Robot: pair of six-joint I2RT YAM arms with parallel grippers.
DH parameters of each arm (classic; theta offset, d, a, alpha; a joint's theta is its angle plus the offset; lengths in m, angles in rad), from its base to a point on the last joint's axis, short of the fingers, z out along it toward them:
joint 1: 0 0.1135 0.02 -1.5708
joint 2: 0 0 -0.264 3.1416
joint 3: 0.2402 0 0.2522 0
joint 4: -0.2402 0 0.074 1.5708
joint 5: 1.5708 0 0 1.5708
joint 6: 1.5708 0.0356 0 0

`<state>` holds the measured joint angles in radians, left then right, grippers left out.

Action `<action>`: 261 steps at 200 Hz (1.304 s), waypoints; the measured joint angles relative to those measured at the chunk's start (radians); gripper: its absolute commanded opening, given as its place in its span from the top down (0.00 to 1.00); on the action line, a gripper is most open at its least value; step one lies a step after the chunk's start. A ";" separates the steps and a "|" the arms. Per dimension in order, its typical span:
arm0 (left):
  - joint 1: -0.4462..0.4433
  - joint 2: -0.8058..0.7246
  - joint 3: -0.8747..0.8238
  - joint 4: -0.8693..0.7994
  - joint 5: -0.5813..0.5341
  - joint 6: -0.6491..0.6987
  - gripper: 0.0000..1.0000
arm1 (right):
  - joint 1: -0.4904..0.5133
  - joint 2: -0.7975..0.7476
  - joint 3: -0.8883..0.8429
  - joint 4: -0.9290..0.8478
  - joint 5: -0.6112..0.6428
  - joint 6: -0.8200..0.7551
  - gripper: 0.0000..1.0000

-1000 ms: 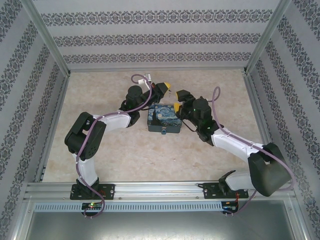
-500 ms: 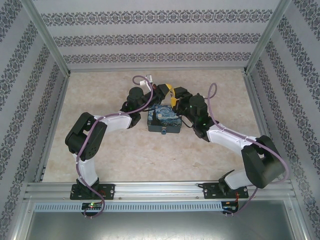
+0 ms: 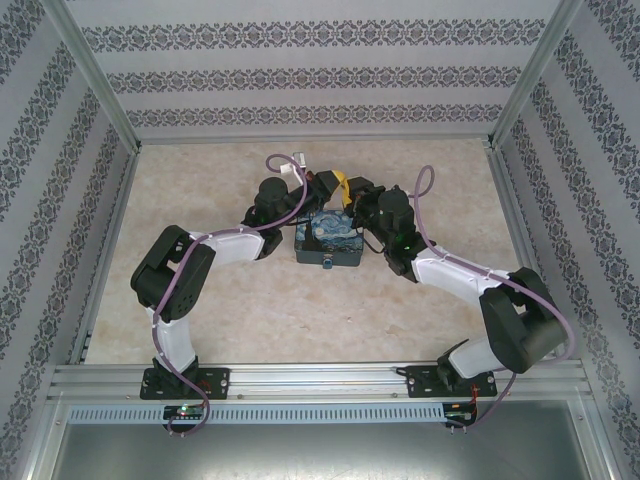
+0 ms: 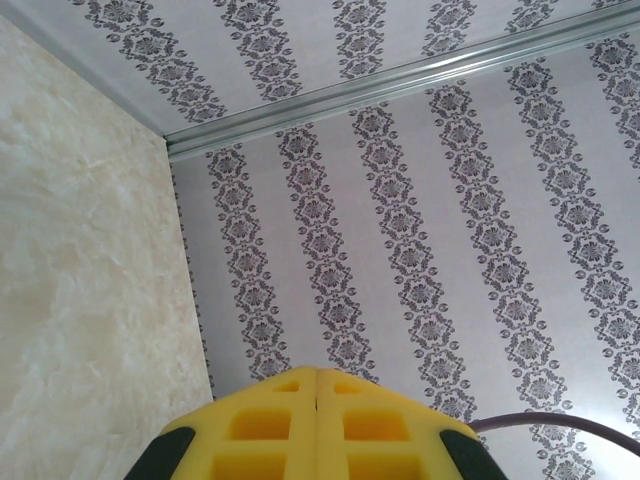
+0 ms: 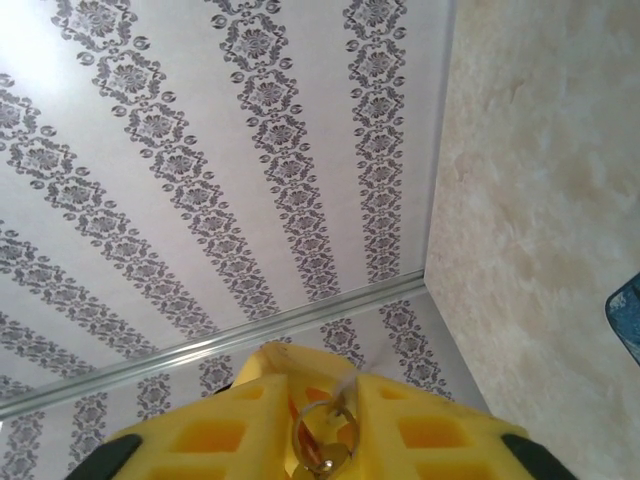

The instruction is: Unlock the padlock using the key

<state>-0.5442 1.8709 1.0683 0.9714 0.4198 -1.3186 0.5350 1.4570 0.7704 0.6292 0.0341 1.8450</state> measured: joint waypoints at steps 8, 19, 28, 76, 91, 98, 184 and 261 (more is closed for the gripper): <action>0.000 0.000 -0.001 0.001 -0.005 0.000 1.00 | 0.000 0.002 0.000 0.003 0.003 0.000 0.90; 0.000 0.000 -0.002 0.003 -0.013 0.000 1.00 | 0.000 0.002 0.000 0.002 0.004 0.008 0.95; 0.000 0.000 -0.002 0.003 -0.016 0.000 1.00 | 0.000 0.003 0.000 0.003 0.006 0.009 1.00; 0.000 0.000 -0.002 0.002 -0.018 0.000 0.89 | 0.000 0.003 0.000 0.005 0.008 0.011 1.00; 0.000 0.000 -0.002 0.000 -0.018 -0.003 0.52 | 0.000 0.003 0.000 0.005 0.007 0.009 1.00; 0.000 -0.001 -0.002 -0.004 -0.018 -0.005 0.39 | -0.001 0.003 0.000 0.005 0.006 0.007 1.00; 0.050 -0.184 0.078 -0.550 0.041 0.048 0.24 | -0.035 -0.042 -0.064 -0.013 -0.050 -0.277 1.00; 0.060 -0.195 0.048 -0.672 0.131 0.043 0.47 | 0.026 -0.031 -0.074 0.033 -0.042 -0.485 1.00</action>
<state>-0.4839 1.6760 1.1160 0.2993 0.5510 -1.2758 0.5610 1.4261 0.6964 0.6621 -0.0078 1.3602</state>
